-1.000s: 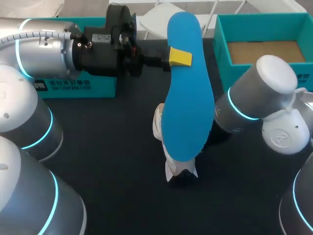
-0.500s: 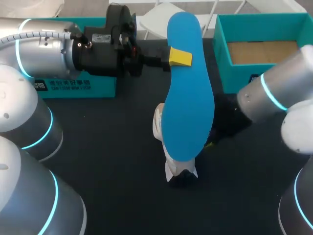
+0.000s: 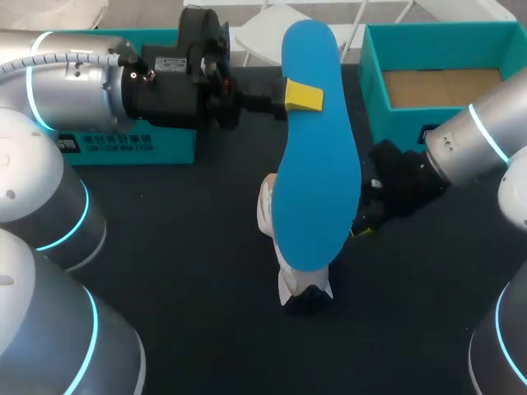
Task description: Take the shoe out of the shoebox, open the shoe tongue, remove and reinsert the insole, then place the shoe into the shoebox
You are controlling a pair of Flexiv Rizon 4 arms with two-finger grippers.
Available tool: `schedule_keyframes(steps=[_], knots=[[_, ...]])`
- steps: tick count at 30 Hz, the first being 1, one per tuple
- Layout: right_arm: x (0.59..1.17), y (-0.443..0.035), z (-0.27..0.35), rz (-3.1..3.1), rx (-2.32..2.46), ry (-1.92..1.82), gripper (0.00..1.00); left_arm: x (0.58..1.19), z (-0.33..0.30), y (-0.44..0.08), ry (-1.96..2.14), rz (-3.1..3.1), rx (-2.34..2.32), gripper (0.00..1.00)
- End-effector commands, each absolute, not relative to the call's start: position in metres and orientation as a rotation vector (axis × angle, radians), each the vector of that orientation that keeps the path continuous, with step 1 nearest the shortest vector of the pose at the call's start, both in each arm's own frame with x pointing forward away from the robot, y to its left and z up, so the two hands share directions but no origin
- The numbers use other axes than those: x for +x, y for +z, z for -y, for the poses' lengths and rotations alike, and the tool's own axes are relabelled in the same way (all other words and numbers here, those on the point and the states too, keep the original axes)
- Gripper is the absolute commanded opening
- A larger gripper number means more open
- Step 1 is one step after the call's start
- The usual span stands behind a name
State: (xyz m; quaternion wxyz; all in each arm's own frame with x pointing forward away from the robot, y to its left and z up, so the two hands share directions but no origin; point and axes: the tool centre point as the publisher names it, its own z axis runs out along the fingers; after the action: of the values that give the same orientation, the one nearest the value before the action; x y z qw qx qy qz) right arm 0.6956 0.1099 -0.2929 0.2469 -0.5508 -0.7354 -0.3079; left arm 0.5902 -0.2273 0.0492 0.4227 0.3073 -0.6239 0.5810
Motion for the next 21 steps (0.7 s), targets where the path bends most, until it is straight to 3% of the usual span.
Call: schedule_keyframes(steps=[1,21], knots=[[0.696,-0.275,-0.094,1.793,-1.553,-1.017,1.0,0.589,0.228,0.048,1.456,1.562,0.769,0.0],[0.701,-0.184,-0.072,1.514,-1.407,-1.17,1.0,0.589,0.228,0.048,1.456,1.562,0.769,0.0]])
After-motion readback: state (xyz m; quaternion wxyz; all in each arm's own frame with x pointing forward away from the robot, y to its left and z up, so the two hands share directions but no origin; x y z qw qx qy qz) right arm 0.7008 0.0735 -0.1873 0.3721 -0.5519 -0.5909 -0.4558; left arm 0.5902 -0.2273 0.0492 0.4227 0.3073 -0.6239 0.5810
